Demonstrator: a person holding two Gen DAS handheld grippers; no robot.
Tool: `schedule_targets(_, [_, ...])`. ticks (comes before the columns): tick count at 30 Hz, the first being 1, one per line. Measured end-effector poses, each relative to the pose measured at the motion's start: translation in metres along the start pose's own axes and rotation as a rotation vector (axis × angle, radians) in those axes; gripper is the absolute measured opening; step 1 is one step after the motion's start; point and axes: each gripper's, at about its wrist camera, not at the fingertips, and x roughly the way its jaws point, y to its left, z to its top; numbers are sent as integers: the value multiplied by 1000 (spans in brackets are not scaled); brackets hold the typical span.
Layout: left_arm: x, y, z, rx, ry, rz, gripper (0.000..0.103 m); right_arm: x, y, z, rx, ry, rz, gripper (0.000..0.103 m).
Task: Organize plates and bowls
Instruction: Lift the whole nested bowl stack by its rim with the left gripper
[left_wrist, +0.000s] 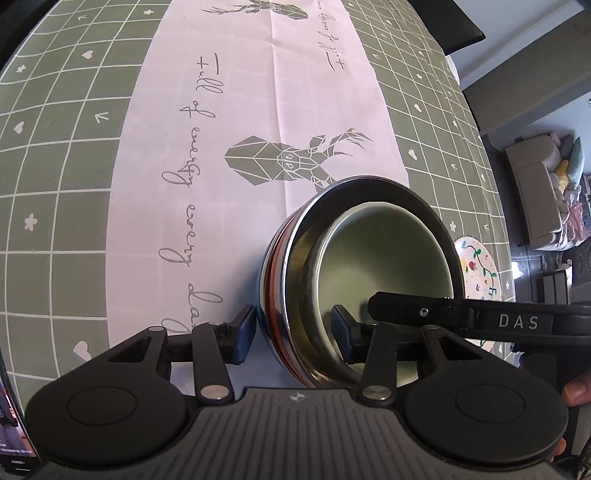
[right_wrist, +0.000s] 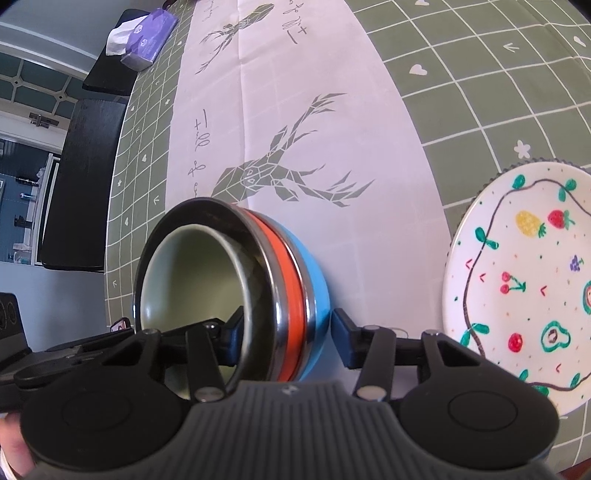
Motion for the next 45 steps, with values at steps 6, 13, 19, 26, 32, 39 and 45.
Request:
schedule_targets(6, [1, 5, -10, -56, -45, -36, 54, -2, -2, -3, 11, -2, 14, 48])
schedule_targets(13, [-6, -11, -20, -46, -147, 48, 48, -5, -2, -11, 26, -39, 2, 45])
schedule_targets(19, [-8, -18, -17, -24, -142, 74, 46, -8, -6, -14, 44, -47, -7, 40])
schedule_targets(26, [-8, -16, -14, -44, -131, 67, 45, -9, -5, -13, 51, -47, -12, 40])
schedule_targets(32, [-11, -19, -12, -48, -130, 57, 45, -14, -3, -13, 46, -59, -22, 40])
schedule_targets(39, [-16, -28, -11, -49, -129, 39, 45, -28, 0, -13, 35, -80, -43, 39])
schedule_targets(45, [-24, -44, -12, -35, -134, 25, 45, -47, -1, -13, 13, -107, -55, 38])
